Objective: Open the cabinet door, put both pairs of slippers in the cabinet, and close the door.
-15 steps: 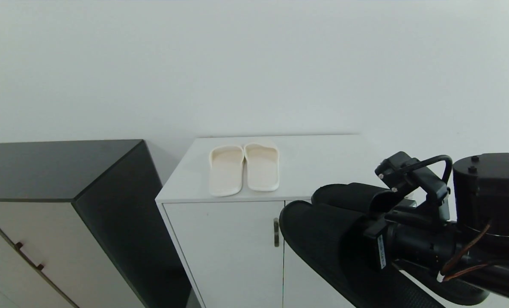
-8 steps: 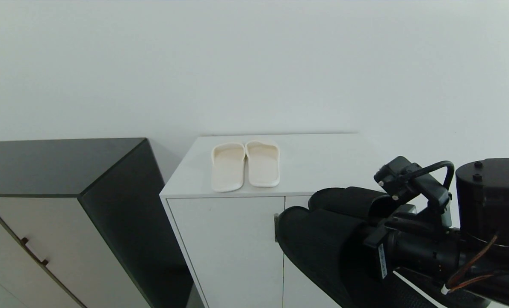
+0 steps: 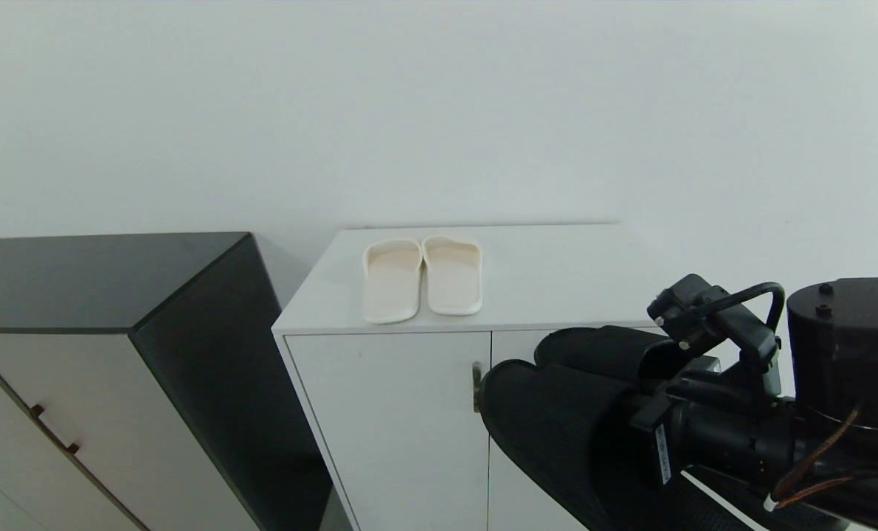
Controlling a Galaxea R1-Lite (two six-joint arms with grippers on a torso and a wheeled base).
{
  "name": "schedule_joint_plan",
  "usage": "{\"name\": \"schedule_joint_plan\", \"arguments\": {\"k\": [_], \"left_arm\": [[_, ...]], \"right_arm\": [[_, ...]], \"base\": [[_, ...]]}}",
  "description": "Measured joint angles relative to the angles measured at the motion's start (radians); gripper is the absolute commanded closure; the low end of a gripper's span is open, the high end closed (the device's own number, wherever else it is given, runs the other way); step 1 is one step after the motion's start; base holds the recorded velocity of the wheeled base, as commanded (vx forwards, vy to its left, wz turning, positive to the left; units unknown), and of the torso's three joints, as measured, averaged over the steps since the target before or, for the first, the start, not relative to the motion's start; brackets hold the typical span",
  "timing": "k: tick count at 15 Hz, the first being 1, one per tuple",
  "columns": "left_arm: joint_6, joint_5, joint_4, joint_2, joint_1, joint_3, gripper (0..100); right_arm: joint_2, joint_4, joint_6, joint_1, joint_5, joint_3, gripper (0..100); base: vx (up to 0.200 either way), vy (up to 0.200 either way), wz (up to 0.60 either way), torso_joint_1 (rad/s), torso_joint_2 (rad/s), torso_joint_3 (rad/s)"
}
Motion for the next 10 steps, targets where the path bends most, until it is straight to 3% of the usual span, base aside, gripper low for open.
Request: {"name": "schedule_joint_plan", "arguments": {"k": [3,4,10], "left_arm": [[0.003,-0.001,0.0,0.0,0.0,0.0,100],[0.007,-0.004,0.001,0.0,0.0,0.0,0],[0.007,-0.005,0.001,0.0,0.0,0.0,0]], "right_arm": [[0.003,0.0,0.0,0.0,0.0,0.0,100],[0.004,0.0,0.0,0.0,-0.001,0.0,100],[0.008,0.0,-0.001,0.002,-0.003,0.011,100]], "base": [[0.0,0.0,0.0,-0.203,0.51,0.3],[0.0,0.0,0.0,-0.207,0.52,0.31],[0.0,0.0,0.0,-0.185,0.5,0.316]]}}
